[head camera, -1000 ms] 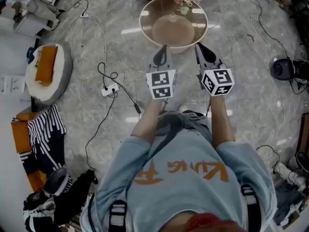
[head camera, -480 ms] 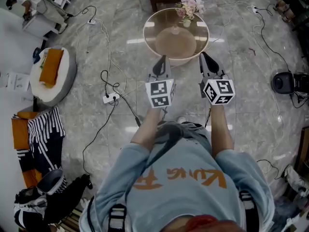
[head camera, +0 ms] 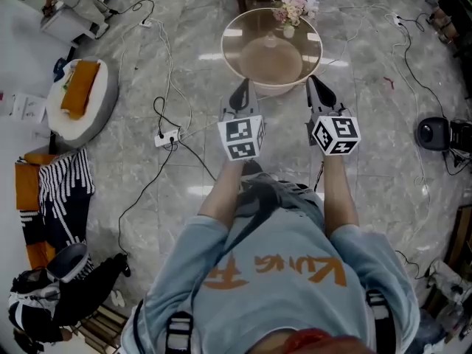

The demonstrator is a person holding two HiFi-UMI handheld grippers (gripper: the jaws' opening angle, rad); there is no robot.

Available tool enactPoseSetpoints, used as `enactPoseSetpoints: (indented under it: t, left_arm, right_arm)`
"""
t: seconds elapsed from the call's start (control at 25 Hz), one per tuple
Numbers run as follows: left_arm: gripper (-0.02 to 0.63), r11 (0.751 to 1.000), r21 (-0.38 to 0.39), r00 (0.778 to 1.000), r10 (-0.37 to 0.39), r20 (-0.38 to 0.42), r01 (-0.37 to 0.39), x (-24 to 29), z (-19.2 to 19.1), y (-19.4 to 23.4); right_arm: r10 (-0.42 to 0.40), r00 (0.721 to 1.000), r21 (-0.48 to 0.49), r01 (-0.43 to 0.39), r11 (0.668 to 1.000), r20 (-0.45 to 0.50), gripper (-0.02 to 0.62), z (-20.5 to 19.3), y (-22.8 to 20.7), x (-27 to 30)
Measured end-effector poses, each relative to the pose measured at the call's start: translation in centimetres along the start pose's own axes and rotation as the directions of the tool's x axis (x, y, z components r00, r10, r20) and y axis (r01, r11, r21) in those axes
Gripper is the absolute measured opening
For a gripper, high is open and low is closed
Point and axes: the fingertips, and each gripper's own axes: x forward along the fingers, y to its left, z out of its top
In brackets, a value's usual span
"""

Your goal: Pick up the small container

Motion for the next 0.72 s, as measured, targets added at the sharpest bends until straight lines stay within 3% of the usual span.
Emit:
enactPoseSetpoints:
  t: [0.32,0.72]
  left_arm:
    - [0.023,1.000,0.003,1.000,0.004,0.005,-0.004,0.5,0.3,-0.6]
    - [0.023,0.999,0.017,0.999,-0.035,-0.015,0.035,5.5,-0.2,-0.1]
  right_arm:
    - [0.037,0.999,-0.019,-0.037,0.999,-0.014,0.014,0.3,-0.1,0.7]
    - [0.003,0.999,-0.017,-0.004,1.000,-0.039,0.014,-0.9,-2.7,3.8]
